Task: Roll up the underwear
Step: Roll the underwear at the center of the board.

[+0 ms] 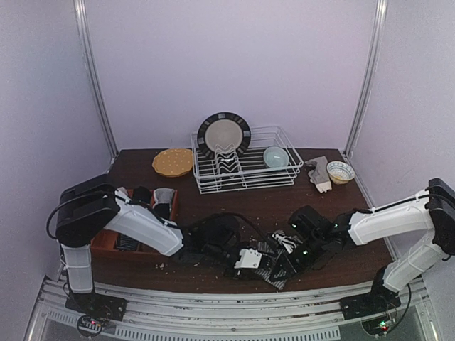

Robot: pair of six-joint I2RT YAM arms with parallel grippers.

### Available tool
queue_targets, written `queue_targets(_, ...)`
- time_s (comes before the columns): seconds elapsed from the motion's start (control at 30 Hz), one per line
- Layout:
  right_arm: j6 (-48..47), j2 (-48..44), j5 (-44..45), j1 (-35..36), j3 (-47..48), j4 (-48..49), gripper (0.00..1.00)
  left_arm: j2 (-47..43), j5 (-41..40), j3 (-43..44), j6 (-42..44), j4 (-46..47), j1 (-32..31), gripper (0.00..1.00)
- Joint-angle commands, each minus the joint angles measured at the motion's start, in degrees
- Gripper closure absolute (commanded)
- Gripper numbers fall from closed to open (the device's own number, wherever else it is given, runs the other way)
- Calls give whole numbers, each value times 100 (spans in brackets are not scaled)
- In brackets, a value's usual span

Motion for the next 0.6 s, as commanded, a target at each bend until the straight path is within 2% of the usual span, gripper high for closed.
queue_targets(0.0,-35,62,-28,-32,-71,-18,100,117,98,61,35,-24,14,77)
queue_targets(0.07,-34,71,-23,-36,-75,4,100,125,85,56,20,-48,14,91)
queue_targets(0.13,-31,82,-5,-34,-71,18,100,134,94,62,-46,-45,21,100)
queue_targets(0.23,-13,22,126,-19,-88,45,99,160,166,119,-292,-50,53,100)
queue_targets(0.37,78,-566,787,19,-212,78,74,214,683,310,-1200,-366,249,100)
queue_targets(0.43,124,-1014,1007,20,-269,83,65,207,849,292,-1553,-457,298,100)
queue_targets(0.57,59,-1504,1400,70,-228,-223,60,188,969,333,-1848,-818,329,100)
